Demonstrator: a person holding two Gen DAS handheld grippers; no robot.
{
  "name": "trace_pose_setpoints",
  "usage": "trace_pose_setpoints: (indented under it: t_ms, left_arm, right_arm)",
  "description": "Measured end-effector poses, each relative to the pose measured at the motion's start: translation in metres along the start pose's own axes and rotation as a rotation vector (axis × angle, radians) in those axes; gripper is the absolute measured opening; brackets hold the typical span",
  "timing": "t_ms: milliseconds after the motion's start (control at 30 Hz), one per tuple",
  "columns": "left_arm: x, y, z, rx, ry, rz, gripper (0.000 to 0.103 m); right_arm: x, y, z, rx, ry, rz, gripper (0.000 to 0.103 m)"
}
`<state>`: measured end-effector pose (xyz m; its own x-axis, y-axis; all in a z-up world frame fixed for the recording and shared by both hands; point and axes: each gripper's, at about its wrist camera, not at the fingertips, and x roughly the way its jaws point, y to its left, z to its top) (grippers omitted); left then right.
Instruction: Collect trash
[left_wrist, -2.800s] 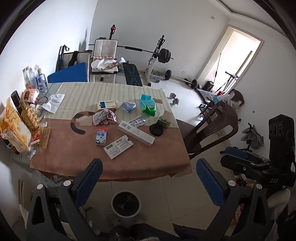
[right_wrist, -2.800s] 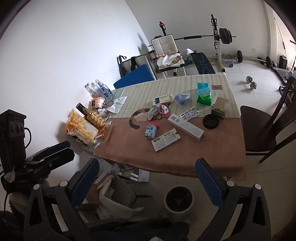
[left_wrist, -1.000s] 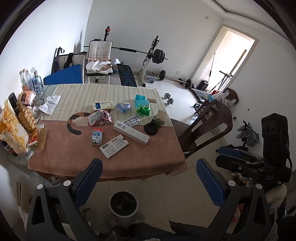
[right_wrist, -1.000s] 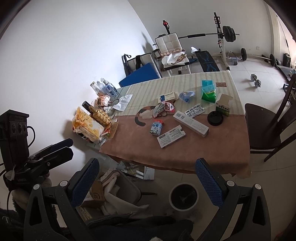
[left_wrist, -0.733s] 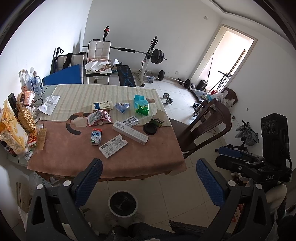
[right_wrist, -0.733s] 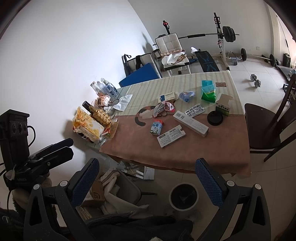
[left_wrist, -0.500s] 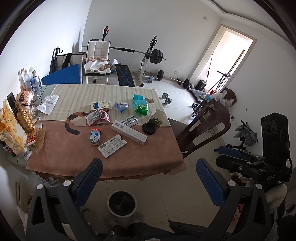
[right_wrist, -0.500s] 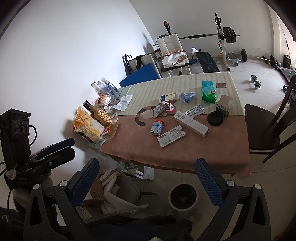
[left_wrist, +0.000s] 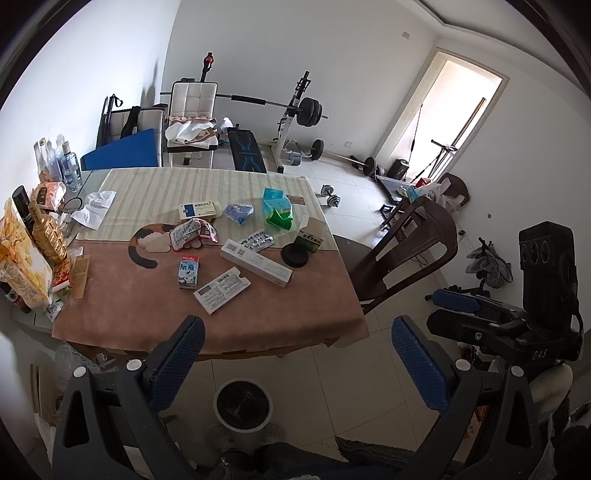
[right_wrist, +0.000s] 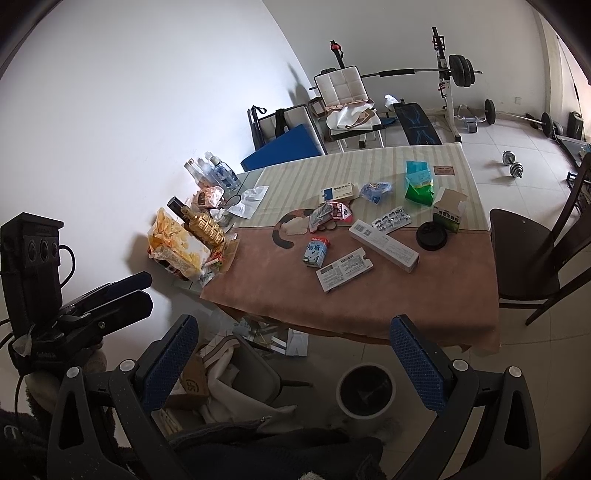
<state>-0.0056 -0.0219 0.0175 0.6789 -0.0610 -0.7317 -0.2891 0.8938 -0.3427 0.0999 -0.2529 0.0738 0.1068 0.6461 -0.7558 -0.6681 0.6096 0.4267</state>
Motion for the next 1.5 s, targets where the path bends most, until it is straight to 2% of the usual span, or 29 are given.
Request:
trace_pose_setpoints:
  t_ms: [500, 567, 667, 733, 767, 833, 933, 1033, 1100, 1233, 1367, 1500]
  left_arm:
    - [0.0, -0.001, -0.001, 0.01, 0.002, -0.013, 0.103]
    - [0.001, 0.0, 0.001, 0.015, 0.002, 0.004, 0.103]
    - [0.013, 0.003, 0.01, 0.071, -0.012, 0.167, 0.103]
    - [0.031, 0.004, 0.016, 0.137, -0.02, 0.328, 0.103]
    - [0.043, 0.012, 0.017, 0.17, -0.023, 0.374, 0.103]
    - [0.068, 0.02, 0.021, 0.208, -0.011, 0.434, 0.103]
    - [0.115, 0.04, 0.026, 0.233, 0.05, 0.491, 0.103]
    - [0.164, 0.056, 0.031, 0.212, 0.136, 0.533, 0.103]
    - [0.198, 0.065, 0.036, 0.144, 0.207, 0.51, 0.103]
    - [0.271, 0.072, 0.05, 0.004, 0.316, 0.52, 0.103]
    - [0.354, 0.075, 0.072, -0.143, 0.401, 0.563, 0.103]
    - [0.425, 0.09, 0.093, -0.375, 0.488, 0.574, 0.103]
  right_arm:
    - [0.0, 0.003, -0.002, 0.001, -0.003, 0.003, 0.103]
    - [0.001, 0.005, -0.002, 0.006, -0.007, -0.003, 0.103]
    - [0.007, 0.004, 0.002, 0.034, -0.014, -0.041, 0.103]
    - [0.021, 0.002, 0.008, 0.051, -0.02, -0.109, 0.103]
    - [0.027, -0.002, 0.011, 0.06, -0.02, -0.156, 0.103]
    - [0.044, -0.011, 0.018, 0.051, -0.013, -0.254, 0.103]
    - [0.076, -0.031, 0.031, 0.027, 0.033, -0.368, 0.103]
    - [0.112, -0.071, 0.046, 0.054, 0.094, -0.434, 0.103]
    - [0.133, -0.107, 0.058, 0.11, 0.119, -0.473, 0.103]
    - [0.176, -0.192, 0.093, 0.247, 0.135, -0.529, 0.103]
    - [0.228, -0.285, 0.142, 0.37, 0.162, -0.522, 0.103]
    - [0.293, -0.371, 0.189, 0.482, 0.245, -0.504, 0.103]
